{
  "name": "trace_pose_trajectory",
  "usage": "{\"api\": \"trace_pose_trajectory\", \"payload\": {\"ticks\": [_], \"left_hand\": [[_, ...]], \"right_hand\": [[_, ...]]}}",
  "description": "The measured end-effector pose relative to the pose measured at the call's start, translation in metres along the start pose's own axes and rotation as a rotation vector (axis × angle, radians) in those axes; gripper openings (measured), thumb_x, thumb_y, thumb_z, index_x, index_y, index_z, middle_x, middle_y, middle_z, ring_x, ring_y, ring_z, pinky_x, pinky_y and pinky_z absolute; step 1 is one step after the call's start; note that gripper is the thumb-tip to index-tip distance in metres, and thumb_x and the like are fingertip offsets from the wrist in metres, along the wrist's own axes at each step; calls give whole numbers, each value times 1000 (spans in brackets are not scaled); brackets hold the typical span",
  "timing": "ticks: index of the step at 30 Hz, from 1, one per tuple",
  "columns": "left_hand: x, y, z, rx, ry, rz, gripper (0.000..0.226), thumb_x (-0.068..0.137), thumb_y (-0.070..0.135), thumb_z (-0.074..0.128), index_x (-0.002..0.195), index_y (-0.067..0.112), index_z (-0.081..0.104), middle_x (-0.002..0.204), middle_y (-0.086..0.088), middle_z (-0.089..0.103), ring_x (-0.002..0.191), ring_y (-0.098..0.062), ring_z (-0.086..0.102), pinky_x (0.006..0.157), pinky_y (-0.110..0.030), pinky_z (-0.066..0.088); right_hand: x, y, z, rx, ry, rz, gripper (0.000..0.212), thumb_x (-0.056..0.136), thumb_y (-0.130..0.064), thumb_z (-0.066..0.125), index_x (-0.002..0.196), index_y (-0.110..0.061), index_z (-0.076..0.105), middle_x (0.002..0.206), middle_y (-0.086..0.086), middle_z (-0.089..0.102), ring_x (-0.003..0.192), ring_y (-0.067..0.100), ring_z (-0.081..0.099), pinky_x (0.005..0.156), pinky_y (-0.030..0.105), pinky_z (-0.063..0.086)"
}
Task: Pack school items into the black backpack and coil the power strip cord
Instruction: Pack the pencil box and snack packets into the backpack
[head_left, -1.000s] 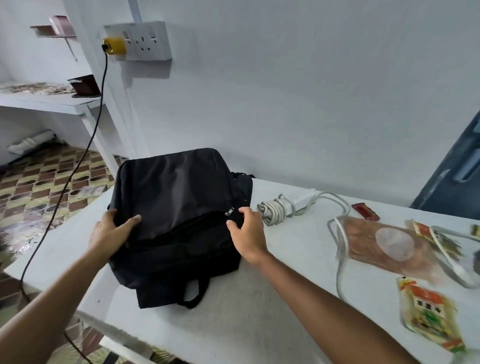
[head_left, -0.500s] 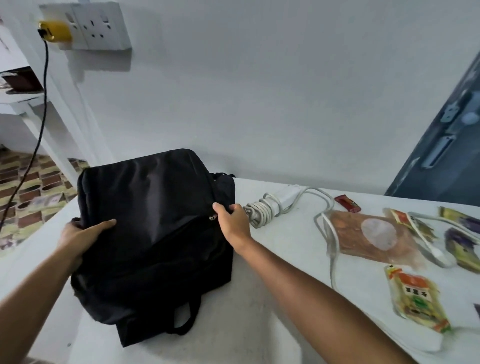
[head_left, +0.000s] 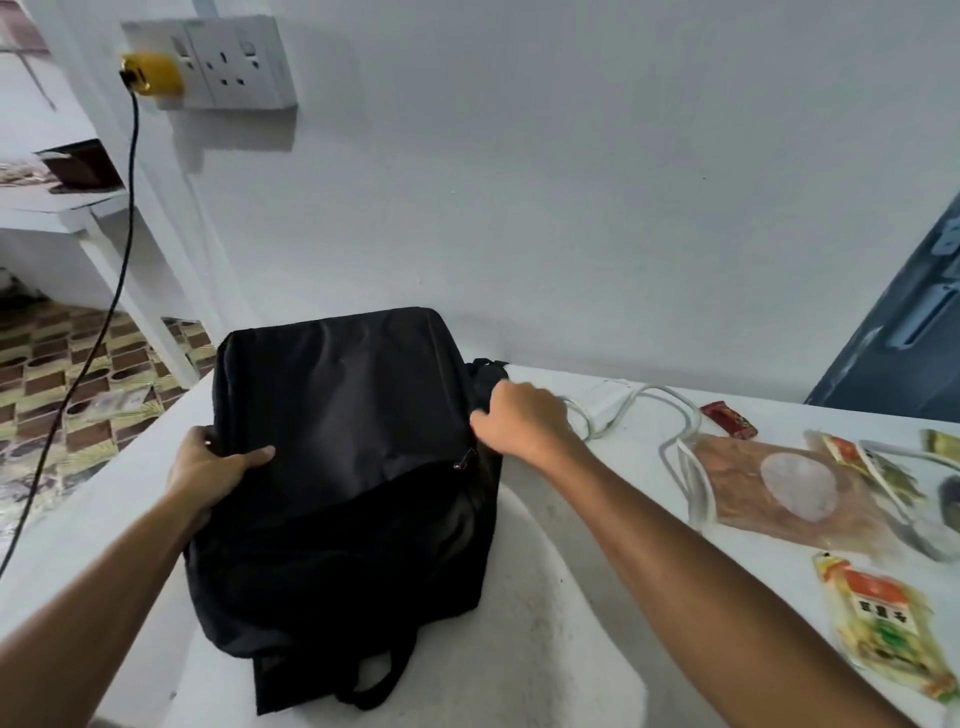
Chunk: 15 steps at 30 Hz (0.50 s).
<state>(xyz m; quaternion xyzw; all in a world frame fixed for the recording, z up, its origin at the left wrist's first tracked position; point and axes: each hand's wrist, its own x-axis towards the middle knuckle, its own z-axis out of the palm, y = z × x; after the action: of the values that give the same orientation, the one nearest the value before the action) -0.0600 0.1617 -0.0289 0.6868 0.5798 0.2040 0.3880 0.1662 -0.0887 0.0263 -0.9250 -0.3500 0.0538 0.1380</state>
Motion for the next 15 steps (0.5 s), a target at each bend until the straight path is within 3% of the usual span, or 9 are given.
{"api": "trace_pose_trajectory", "payload": {"ticks": [2,5,7,11,13,15], "left_hand": [[0,3,2,39,-10,24,73,64,34,88,121,8,50,114,-15,61,101,-36,59,88,-50,50],[0,8,5,76,-15,61,71,67,31,86,123,7,49,118,-17,60,105,-38,57,90,-51,48],[-1,12,6,90,-21,94,67,68,28,86,120,8,49,118,-17,60,105,-38,57,91,-50,48],[-2,25,9,53,-65,153,55,72,15,82,118,9,51,118,-16,60,105,-36,57,88,-44,47],[-2,35,12,9,-129,186,54,76,6,78,123,8,52,119,-16,61,106,-36,58,88,-42,47],[-1,43,15,-16,-202,211,54,77,2,76,125,8,52,120,-15,61,106,-35,59,94,-45,48]], "right_hand": [[13,14,-5,-60,110,5,34,86,-32,43,106,-11,62,116,13,60,111,36,50,85,39,39],[22,43,9,-198,-158,55,41,92,-36,35,122,-21,58,136,10,45,129,38,29,105,58,23],[20,59,18,-199,-220,49,43,94,-42,31,115,-21,62,133,8,48,129,37,31,105,60,20],[12,67,9,-123,-156,-5,28,88,-44,47,75,-21,56,103,4,49,113,33,41,83,41,34],[9,67,4,-163,-178,-2,19,83,-38,54,77,-21,58,101,2,45,113,33,39,81,40,34],[7,70,3,-216,-182,48,16,80,-31,57,89,-20,64,113,5,43,119,35,34,91,48,34]]}}
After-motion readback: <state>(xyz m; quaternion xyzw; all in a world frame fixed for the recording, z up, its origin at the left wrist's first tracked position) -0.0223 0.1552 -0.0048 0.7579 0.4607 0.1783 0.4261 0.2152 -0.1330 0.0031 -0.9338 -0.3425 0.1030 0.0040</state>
